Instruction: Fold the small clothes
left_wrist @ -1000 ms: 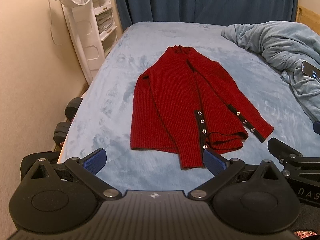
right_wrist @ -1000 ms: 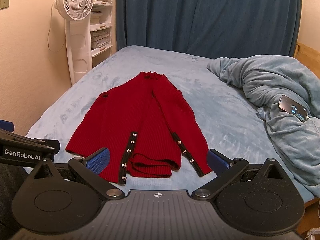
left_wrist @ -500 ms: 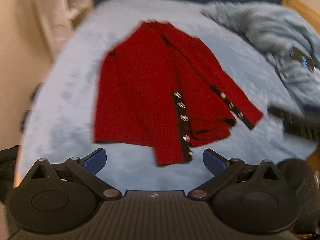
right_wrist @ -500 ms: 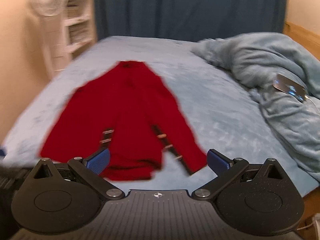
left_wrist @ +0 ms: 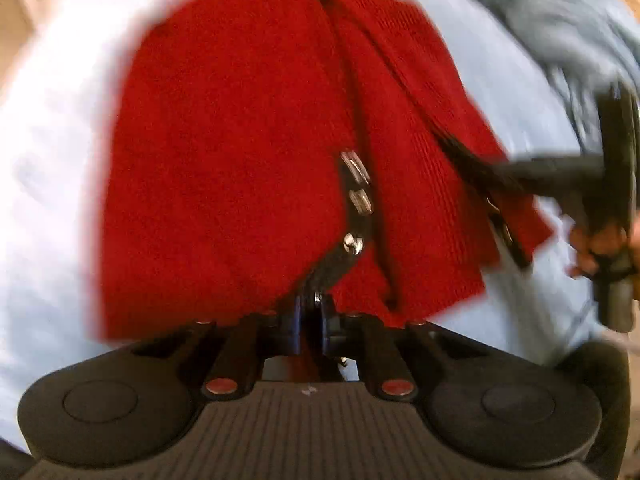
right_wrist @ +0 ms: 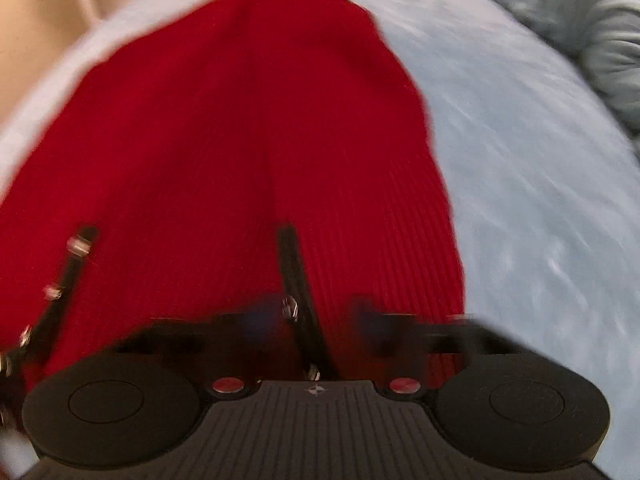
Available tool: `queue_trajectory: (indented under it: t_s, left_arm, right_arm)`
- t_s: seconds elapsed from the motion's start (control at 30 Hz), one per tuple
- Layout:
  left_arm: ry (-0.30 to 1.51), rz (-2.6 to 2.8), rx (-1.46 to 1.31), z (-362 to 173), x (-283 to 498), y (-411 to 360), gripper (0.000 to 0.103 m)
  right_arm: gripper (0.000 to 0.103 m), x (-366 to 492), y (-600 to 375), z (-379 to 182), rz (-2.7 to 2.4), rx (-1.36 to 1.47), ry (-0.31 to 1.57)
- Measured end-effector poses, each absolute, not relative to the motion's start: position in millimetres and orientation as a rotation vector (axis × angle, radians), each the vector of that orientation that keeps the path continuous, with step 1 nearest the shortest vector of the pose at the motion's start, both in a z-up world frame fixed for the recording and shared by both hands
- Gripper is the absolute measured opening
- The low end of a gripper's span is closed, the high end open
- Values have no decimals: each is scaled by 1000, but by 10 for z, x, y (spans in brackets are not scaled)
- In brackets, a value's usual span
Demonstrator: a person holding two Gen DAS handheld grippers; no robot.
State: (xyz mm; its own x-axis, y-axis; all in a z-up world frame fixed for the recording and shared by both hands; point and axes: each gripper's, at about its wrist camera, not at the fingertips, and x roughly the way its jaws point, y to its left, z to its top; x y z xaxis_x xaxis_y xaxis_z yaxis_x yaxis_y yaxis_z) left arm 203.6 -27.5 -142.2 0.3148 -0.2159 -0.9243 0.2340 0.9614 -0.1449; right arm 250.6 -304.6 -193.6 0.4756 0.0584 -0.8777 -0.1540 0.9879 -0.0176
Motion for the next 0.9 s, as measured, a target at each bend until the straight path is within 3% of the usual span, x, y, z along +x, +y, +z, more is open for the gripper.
queue_trajectory:
  t_s: [0.07, 0.2, 0.27, 0.3, 0.33, 0.37, 0.4, 0.47, 0.63, 0.73, 0.9]
  left_arm:
    - [1085, -200, 48, -954, 2242, 87, 9]
    - [847, 161, 101, -283, 3051, 967, 9]
    - [707, 365, 168, -111, 3382, 1231, 13]
    - [655, 448, 165, -53, 3490, 1311, 24]
    - [634, 478, 169, -35, 3544, 1320, 58]
    - [634, 483, 178, -46, 3573, 1298, 80]
    - [633, 482, 186, -87, 3545, 1247, 103]
    - [617, 394, 213, -251, 3336, 1061, 103]
    - [808, 128, 212, -1015, 2610, 516, 103]
    - [889, 9, 190, -1384, 2090, 235, 103]
    - [977, -90, 174, -1857, 1516, -97, 103]
  right_arm:
    - [7, 2673, -3251, -1569, 117, -197, 989]
    - [7, 3386, -4031, -810, -241, -262, 765]
    - [12, 3595, -4275, -526, -427, -268, 616]
    - [15, 3648, -4314, -467, -484, -282, 581]
    - [41, 3661, -4332, -439, -505, -284, 587]
    - [74, 3617, -4302, -454, -497, -271, 610]
    - [82, 3504, -4249, -500, -475, -254, 606]
    - [83, 3139, -4030, -655, -338, -222, 627]
    - [80, 1973, -3355, -1408, 23, -142, 794]
    - [80, 1374, -2921, -1648, 107, -111, 803]
    - [82, 1095, -2408, -1925, 117, -102, 814]
